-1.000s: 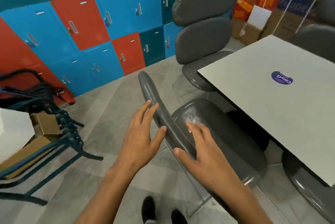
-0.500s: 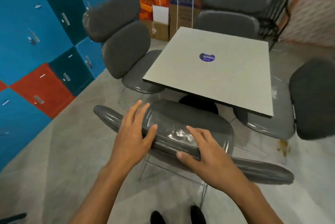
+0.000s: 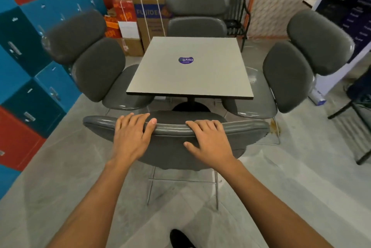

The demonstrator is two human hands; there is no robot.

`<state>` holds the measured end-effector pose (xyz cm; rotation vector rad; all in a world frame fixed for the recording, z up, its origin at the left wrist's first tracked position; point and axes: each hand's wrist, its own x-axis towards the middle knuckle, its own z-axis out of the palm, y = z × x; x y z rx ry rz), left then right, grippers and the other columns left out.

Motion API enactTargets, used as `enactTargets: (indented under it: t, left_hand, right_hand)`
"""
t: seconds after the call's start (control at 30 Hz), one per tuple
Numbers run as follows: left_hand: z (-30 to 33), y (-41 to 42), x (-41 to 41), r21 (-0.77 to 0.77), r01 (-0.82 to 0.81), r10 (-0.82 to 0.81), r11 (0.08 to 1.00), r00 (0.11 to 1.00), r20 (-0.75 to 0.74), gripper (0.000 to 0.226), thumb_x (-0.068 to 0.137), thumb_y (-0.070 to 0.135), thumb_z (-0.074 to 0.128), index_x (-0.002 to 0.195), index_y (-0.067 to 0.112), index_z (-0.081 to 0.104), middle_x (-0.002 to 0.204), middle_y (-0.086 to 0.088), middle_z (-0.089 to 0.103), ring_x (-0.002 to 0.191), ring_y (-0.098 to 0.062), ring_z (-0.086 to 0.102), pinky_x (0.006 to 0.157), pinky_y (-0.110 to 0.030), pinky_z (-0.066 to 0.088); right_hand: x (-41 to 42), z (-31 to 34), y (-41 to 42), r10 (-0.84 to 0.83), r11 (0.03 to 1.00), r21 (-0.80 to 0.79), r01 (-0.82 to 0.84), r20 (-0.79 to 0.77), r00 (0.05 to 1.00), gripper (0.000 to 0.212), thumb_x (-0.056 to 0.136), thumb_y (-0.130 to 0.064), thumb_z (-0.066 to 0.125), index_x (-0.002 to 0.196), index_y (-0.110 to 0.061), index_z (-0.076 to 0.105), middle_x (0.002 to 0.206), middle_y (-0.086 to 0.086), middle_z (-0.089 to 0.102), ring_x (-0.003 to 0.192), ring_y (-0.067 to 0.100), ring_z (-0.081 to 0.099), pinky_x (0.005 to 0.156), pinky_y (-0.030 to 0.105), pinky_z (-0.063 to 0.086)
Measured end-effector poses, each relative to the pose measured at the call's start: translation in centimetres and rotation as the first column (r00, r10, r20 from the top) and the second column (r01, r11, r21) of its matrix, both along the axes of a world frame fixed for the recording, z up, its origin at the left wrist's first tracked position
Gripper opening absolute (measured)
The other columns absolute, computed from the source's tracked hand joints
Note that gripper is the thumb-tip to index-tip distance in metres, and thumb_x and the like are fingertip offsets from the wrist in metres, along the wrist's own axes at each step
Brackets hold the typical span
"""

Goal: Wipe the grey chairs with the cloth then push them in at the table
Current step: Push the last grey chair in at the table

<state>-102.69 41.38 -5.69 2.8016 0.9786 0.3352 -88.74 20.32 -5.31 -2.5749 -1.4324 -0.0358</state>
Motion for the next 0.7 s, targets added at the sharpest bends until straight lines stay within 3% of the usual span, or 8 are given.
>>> enactTargets:
  t: [0.13,0.23,0.43,0.57,0.7]
  left_hand:
    - [0.7,-0.3,-0.8,0.004,0.039,-0.039,0.999,0.998,-0.041,0.084,0.095,0.077,0.005,0.15,0.029,0.047,0.151,-0.002,0.051,0.148,-0.025,0.033,0.127,-0.046,0.008]
    - [1.3,-0.7,-1.4,-0.006,0.102,-0.102,0.995,0.988,-0.113,0.089,0.091,0.084,0.006,0.154,0.032,0.039,0.158,-0.001,0.042,0.154,-0.026,0.022,0.128,-0.047,0.001]
    - [2.5,1.3,-2.6,-0.023,0.149,-0.149,0.989,0.946,-0.288,0.097,0.081,0.096,0.014,0.16,0.04,0.02,0.166,0.003,0.029,0.157,-0.028,0.013,0.127,-0.052,0.004]
    - [3.0,3.5,-2.6,0.024,0.148,-0.131,0.989,0.93,-0.343,0.112,0.071,0.101,0.022,0.161,0.036,0.019,0.162,0.0,0.037,0.151,-0.028,0.03,0.125,-0.052,0.016]
    - [3.8,5.8,-1.2,0.081,0.198,-0.156,0.977,0.92,-0.36,0.118,0.059,0.109,0.026,0.148,0.033,0.042,0.144,0.002,0.057,0.131,-0.025,0.053,0.115,-0.049,0.035]
  right_hand:
    - [-0.6,0.0,-0.4,-0.029,0.998,0.055,0.028,0.014,0.999,0.062,0.095,-0.055,0.052,0.15,-0.028,0.04,0.142,-0.001,0.053,0.133,0.024,0.045,0.119,0.045,0.023]
    - [-0.2,0.5,-0.9,-0.035,0.999,0.01,0.035,-0.028,0.999,0.065,0.096,-0.054,0.053,0.154,-0.031,0.034,0.148,0.0,0.048,0.14,0.024,0.039,0.123,0.047,0.016]
    - [3.0,1.9,-3.0,-0.223,0.967,-0.148,0.209,-0.085,0.971,0.08,0.085,-0.077,0.05,0.152,-0.035,0.036,0.148,0.004,0.045,0.143,0.025,0.035,0.124,0.049,0.01]
    - [3.8,1.7,-3.4,-0.249,0.953,-0.194,0.232,-0.065,0.966,0.087,0.076,-0.089,0.047,0.146,-0.038,0.041,0.142,0.002,0.049,0.137,0.027,0.039,0.119,0.05,0.018]
    - [4.2,2.2,-2.3,-0.299,0.933,-0.224,0.282,-0.044,0.953,0.092,0.065,-0.096,0.05,0.137,-0.04,0.051,0.135,-0.002,0.056,0.131,0.026,0.044,0.112,0.051,0.024]
